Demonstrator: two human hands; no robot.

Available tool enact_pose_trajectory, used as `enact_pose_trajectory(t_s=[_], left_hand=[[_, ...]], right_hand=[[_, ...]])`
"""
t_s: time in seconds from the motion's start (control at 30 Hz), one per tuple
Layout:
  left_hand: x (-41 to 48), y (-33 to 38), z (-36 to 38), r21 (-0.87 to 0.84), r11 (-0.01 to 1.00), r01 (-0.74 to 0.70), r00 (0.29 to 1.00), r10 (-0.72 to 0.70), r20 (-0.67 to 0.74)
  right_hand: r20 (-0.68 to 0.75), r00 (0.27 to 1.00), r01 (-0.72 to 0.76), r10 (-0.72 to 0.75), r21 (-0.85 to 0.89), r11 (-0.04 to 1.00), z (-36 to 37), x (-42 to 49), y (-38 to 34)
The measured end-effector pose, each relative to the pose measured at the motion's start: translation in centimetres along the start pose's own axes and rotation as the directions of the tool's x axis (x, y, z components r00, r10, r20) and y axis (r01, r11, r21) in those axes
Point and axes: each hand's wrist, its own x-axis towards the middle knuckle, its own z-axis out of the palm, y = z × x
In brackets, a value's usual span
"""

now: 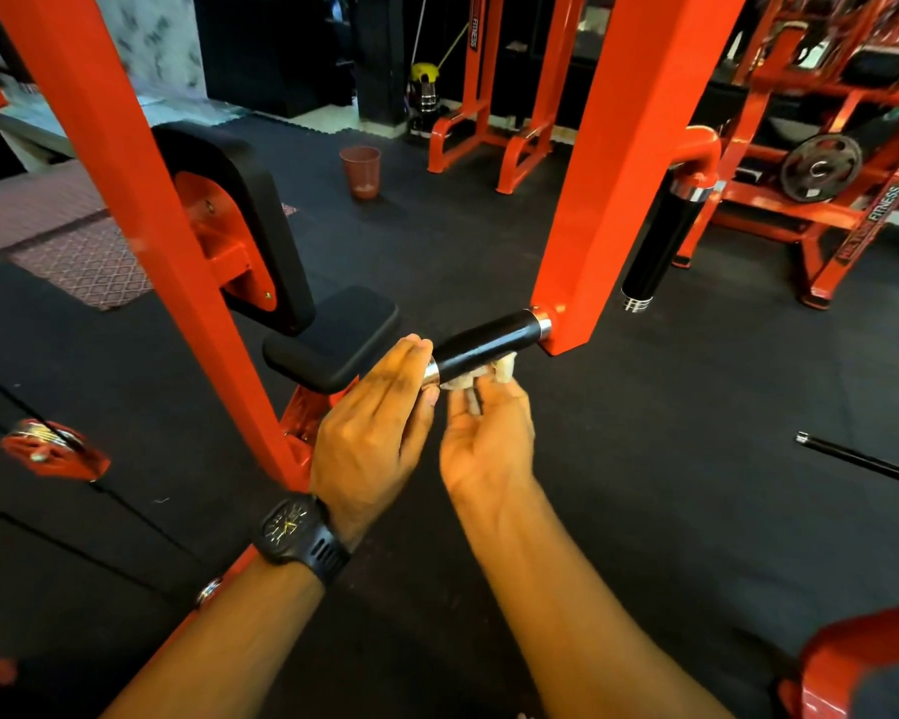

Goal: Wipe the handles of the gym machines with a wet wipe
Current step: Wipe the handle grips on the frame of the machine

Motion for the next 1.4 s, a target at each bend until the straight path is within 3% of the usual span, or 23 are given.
enact_pose_trajectory(t_s=[0.13,0.2,0.27,0.33,0.4,0.47,0.53,0.6,0.67,0.77,0.9,0.97,1.07,1.1,1.2,1.33,1.4], left_hand=[[0.0,-0.1,-0.2,-0.016,1.0,0.002,1.0,-0.002,-0.016],[0.0,-0.1,-0.3,-0.01,1.0,-0.001,1.0,0.001,-0.007],[0.0,0.0,-0.3,-0.001,1.0,-0.007,1.0,0.007,0.012],[0.1,0.0,-0.2,-0.002,1.0,0.001,1.0,-0.001,0.015],[0.1,0.0,-0.2,-0.014,1.0,0.016,1.0,-0.016,0.008],[0.0,0.0,-0.3,-0.024,0.999,0.023,1.0,-0.023,0.006],[0.0,0.0,-0.4,-0.037,0.999,0.029,1.0,-0.029,0.006],[0.1,-0.1,-0.4,-0.045,0.998,0.031,1.0,-0.031,0.004],[0.1,0.0,-0.3,-0.037,0.999,0.032,0.999,-0.032,-0.009],[0.1,0.3,0.0,-0.032,0.998,0.045,0.998,-0.046,-0.031],[-0.1,0.5,0.0,-0.045,0.998,0.046,0.997,-0.048,-0.056],[-0.1,0.5,-0.2,-0.039,0.999,0.027,0.998,-0.029,-0.053],[0.0,0.6,0.1,-0.049,0.999,0.015,0.999,-0.017,-0.045],[0.0,0.6,0.2,-0.056,0.998,0.016,0.999,-0.018,-0.043],[-0.5,0.9,0.1,-0.065,0.998,0.015,0.999,-0.017,-0.042],[-0.5,1.4,-0.2,-0.049,0.999,0.006,0.999,-0.008,-0.035],[-0.6,1.4,-0.2,-0.065,0.998,0.009,1.0,-0.011,-0.029]], right_hand=[[0.037,0.996,-0.079,0.083,-0.086,0.993,-0.5,-1.2,1.0],[0.025,0.996,0.089,-0.087,-0.115,0.989,-0.8,-1.1,1.1],[0.059,0.913,0.404,-0.404,-0.277,0.872,-1.2,-0.5,0.8],[0.215,0.747,0.647,-0.629,-0.452,0.614,-1.8,0.1,0.9],[0.447,0.539,0.791,-0.714,-0.56,0.246,-2.4,0.6,0.7],[0.707,0.36,0.834,-0.609,-0.536,-0.129,-2.8,1.3,-0.4],[0.881,0.276,0.826,-0.384,-0.422,-0.373,-2.8,1.6,-1.4],[0.96,0.191,0.774,-0.204,-0.276,-0.57,-2.4,1.7,-2.5],[0.984,0.145,0.745,-0.107,-0.179,-0.643,-1.5,2.8,-4.3],[0.978,0.198,0.725,-0.07,-0.195,-0.661,0.2,3.5,-6.3],[0.928,0.212,0.768,0.307,0.036,-0.639,2.1,2.5,-6.9],[0.864,0.3,0.724,0.403,0.068,-0.686,4.2,3.4,-8.9],[0.748,0.532,0.564,0.397,0.036,-0.825,6.2,3.5,-10.5],[0.729,0.551,0.553,0.405,0.043,-0.832,6.2,2.9,-9.9],[0.717,0.523,0.607,0.461,0.067,-0.792,5.7,1.6,-9.0],[0.728,0.599,0.481,0.334,0.007,-0.877,5.8,2.2,-10.8],[0.781,0.53,0.497,0.331,0.03,-0.867,4.5,1.8,-9.8]])
